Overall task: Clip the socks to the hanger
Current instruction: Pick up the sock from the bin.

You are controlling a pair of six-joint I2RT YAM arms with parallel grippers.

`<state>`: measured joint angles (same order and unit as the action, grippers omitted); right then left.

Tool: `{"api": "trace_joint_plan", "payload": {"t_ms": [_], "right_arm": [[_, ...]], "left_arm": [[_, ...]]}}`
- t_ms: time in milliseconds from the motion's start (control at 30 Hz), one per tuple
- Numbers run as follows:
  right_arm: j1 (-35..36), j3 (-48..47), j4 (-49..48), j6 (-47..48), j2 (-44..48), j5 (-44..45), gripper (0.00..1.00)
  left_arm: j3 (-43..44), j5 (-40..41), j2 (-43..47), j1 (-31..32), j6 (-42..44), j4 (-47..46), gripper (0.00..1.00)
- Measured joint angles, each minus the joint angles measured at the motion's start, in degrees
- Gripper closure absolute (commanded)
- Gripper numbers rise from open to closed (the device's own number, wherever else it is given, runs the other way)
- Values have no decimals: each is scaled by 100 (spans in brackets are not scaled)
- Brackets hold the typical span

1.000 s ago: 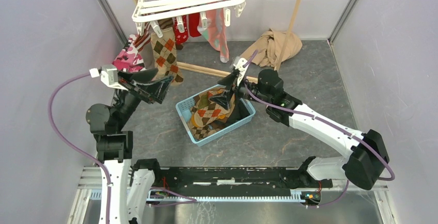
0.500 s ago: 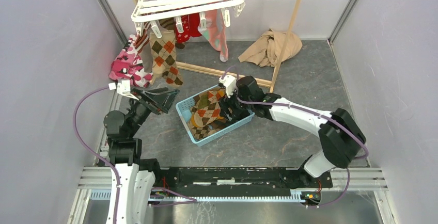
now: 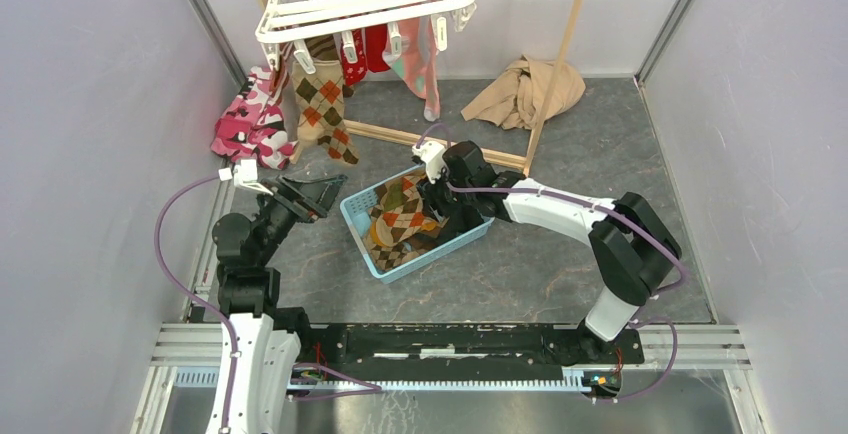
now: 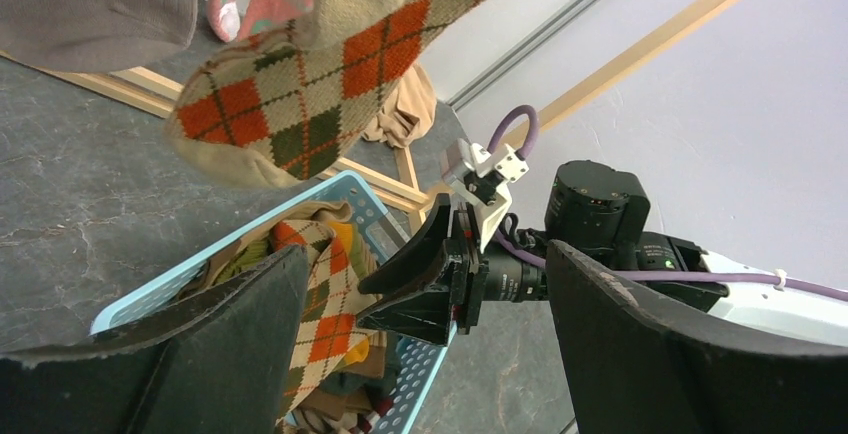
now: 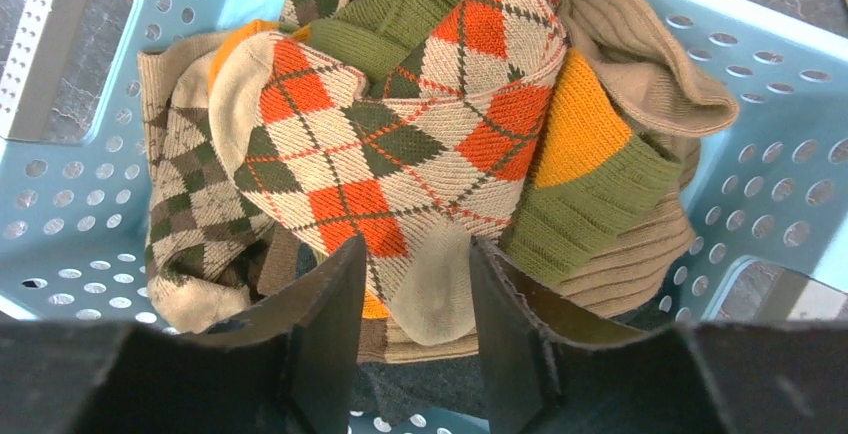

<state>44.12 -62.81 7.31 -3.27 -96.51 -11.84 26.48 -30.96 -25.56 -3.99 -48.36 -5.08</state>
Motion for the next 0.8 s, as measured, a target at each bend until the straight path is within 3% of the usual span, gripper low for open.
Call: {"api": "trace_joint_plan", "payload": {"t_ms": [300,433,667,800], "right_arm": [[0,-39,11,-44,-127,-37,50],[0,-90,11,-42,-225,-35,53],[-15,-94,4,20,-334,-15,92],[-17,-66,2,31,-227,-50,99]], "left_arm": [[0,46,-61,0,-24,-125,8],[-7,42,-83,0,-31,-197,9],[-68,37,-144,0,-173,-326,10],[-74,28,-155,0,-203,-374,10]]}}
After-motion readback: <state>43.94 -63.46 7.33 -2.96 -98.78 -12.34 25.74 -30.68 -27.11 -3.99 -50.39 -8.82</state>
